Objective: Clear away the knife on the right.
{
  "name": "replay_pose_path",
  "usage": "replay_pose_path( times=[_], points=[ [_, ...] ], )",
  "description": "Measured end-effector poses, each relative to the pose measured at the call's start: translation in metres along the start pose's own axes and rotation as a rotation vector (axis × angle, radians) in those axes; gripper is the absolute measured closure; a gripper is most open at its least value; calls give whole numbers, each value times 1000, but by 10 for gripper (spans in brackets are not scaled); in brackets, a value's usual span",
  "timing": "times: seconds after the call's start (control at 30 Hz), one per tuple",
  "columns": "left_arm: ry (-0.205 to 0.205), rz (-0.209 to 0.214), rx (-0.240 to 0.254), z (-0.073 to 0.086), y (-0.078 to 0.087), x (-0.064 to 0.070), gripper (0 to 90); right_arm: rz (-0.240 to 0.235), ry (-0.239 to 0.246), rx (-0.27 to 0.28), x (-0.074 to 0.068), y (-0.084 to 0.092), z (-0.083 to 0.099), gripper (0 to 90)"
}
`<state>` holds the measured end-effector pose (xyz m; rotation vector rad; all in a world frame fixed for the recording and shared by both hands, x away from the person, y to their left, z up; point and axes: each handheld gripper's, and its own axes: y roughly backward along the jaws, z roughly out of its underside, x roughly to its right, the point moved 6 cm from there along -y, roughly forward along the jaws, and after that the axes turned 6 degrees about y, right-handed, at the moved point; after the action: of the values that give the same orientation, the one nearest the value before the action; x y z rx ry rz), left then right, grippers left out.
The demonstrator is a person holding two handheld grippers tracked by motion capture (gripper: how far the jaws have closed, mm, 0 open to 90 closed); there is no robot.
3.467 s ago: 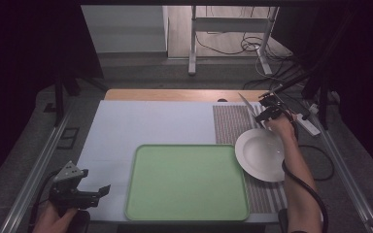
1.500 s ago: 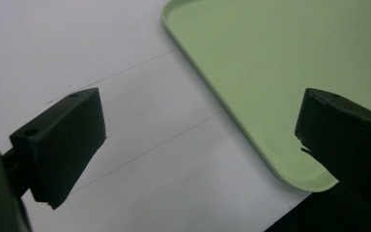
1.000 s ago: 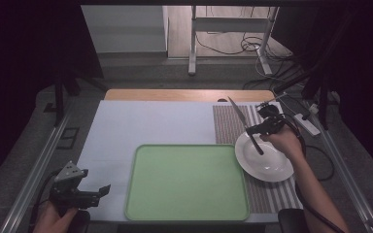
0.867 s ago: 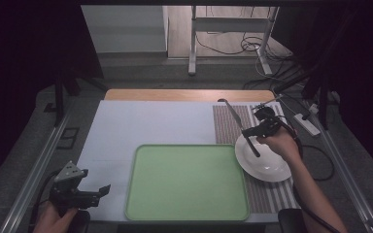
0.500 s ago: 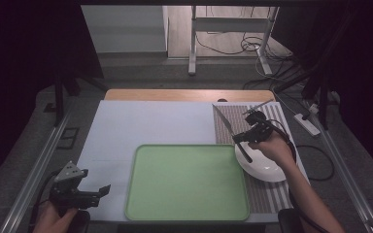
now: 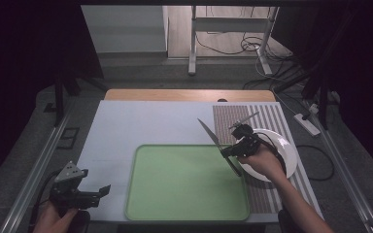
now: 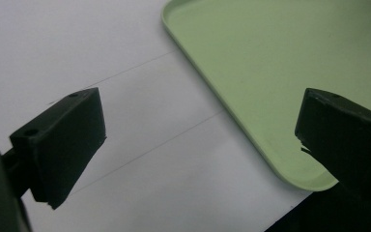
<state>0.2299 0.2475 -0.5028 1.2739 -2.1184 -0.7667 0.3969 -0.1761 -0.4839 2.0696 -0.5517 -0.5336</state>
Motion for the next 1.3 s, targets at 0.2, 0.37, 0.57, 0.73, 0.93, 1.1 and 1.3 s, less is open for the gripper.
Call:
replay_pose_path(
  times=[0.2,0.37,0.57,0.73,0.93,1.1,1.3],
  points=[
    [-2,0,0,0,0,0,40,-16,13,-51,-14,-18,12,812],
    [-8,-2,0,0,0,1,41,-10,18,-132,-16,-39,30,812],
    [-10,-2,-2,0,0,1,41,-22,53,-213,-23,-58,44,801],
    [-9,-3,-5,0,-1,1,41,-30,118,-145,-28,-55,25,754],
    [-5,-2,-4,0,-1,1,41,-28,272,-124,-45,-77,-6,900],
    [-7,-2,-4,0,0,1,40,-5,297,-145,-44,-99,-21,900],
    [-7,1,-3,0,0,0,41,25,279,-182,-31,-102,-18,900]
  ],
)
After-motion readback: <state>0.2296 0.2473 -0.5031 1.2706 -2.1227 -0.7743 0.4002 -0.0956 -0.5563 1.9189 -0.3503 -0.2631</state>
